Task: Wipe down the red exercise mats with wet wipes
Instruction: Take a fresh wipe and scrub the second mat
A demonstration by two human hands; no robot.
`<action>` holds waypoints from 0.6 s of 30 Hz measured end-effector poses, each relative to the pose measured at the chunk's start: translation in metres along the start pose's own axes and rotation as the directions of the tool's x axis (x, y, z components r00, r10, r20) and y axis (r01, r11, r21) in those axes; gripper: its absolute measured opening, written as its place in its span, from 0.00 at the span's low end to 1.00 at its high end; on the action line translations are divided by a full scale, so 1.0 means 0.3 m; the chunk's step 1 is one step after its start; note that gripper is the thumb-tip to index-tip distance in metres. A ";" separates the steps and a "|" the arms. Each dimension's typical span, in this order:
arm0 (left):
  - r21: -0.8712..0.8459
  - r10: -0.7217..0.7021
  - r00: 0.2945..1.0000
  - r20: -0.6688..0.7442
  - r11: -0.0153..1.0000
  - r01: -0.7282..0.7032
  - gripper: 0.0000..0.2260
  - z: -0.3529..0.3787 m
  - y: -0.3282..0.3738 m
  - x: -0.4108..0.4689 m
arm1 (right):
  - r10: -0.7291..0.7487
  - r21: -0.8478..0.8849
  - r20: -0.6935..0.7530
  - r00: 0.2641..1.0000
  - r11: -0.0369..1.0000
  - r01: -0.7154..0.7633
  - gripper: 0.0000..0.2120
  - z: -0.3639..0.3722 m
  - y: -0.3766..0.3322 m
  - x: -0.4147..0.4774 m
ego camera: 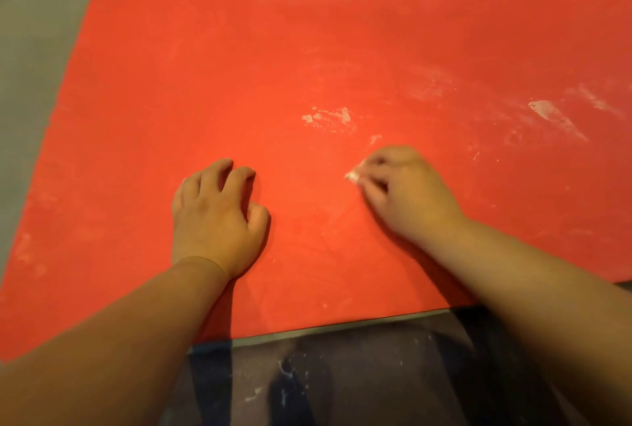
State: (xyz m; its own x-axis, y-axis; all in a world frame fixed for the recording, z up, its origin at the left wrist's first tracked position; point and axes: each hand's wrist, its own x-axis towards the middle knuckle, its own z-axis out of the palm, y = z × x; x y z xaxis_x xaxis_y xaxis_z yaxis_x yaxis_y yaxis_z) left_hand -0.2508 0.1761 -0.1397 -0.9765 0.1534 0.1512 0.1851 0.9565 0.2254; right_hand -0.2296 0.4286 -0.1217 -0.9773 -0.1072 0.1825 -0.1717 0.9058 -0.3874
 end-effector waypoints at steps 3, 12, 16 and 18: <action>-0.002 0.001 1.000 0.006 1.000 -0.001 0.24 -0.004 0.003 0.001 | 0.237 -0.083 -0.125 0.963 0.965 -0.249 0.09 -0.005 0.109 0.170; -0.007 0.000 1.000 -0.003 1.000 0.000 0.24 -0.006 0.002 0.002 | 0.166 0.068 -0.118 0.979 0.985 -0.159 0.09 0.034 -0.012 0.046; -0.008 0.001 1.000 0.009 1.000 -0.001 0.24 -0.004 0.001 0.004 | 0.363 -0.065 -0.118 0.924 0.926 -0.372 0.11 -0.016 0.139 0.233; -0.009 0.002 1.000 0.006 1.000 -0.002 0.24 -0.005 0.003 0.006 | 0.433 -0.075 -0.116 0.894 0.894 -0.443 0.12 -0.005 0.112 0.271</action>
State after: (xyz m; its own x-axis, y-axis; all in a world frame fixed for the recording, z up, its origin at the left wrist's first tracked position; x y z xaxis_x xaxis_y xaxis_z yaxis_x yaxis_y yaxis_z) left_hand -0.2521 0.1768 -0.1379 -0.9768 0.1568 0.1457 0.1880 0.9540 0.2334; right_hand -0.3145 0.4509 -0.1187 -0.9336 0.3441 0.1003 0.2885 0.8876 -0.3591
